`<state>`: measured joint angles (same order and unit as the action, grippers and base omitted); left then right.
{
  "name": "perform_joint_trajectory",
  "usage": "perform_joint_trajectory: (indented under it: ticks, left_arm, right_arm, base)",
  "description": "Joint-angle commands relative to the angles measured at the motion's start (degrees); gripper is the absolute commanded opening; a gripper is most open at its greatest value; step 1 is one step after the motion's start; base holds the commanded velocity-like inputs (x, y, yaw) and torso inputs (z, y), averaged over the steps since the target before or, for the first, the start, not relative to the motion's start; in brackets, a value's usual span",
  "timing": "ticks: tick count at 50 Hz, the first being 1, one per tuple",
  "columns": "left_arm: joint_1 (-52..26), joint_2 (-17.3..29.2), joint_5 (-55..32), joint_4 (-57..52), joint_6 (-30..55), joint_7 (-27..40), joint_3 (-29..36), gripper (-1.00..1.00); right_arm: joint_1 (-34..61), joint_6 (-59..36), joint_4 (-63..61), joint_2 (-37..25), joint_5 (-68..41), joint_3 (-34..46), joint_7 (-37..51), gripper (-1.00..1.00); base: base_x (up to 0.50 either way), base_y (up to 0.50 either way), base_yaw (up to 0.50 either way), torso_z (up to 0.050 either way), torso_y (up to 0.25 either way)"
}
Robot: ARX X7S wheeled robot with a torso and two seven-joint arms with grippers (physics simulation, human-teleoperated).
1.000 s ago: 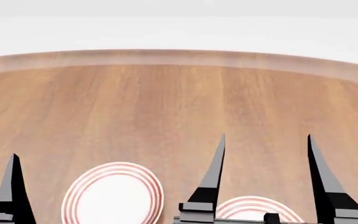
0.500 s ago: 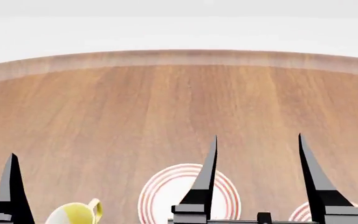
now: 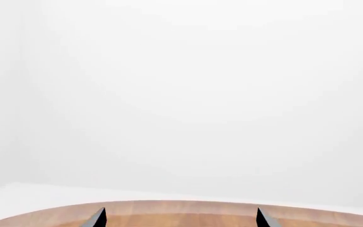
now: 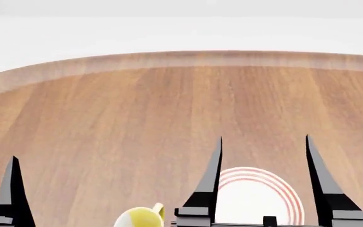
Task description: Put the white mug on the left plate.
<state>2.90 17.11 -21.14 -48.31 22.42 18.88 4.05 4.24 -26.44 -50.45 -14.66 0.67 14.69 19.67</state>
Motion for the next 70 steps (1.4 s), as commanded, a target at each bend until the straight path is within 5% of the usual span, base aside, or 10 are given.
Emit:
perform_joint_trajectory:
  ticks: [1,56,70]
  left_arm:
    - [0.0,-0.6,0.5,1.2,-1.5,-1.2,-0.5,1.0]
    - [1.4,0.8,1.5,4.8,-6.8,-0.7,1.9,1.0]
    - [-0.2,1.7,-1.0,6.2,-3.9,-1.1,2.7,1.0]
  right_arm:
    - [-0.9,2.8,0.1,0.7,0.5,-1.8,0.0,1.0]
    - [-1.9,7.3,-0.2,-1.1,-3.7,-2.8,3.0,1.0]
    - [-0.1,1.0,-1.9,-2.4,-2.3,-1.3,3.3,1.0]
  base:
    - [0.0,0.0,0.0,0.0,0.0]
    - [0.0,0.0,-0.48,0.0,0.0]
    - [0.0,-0.01,-0.39,0.0,0.0]
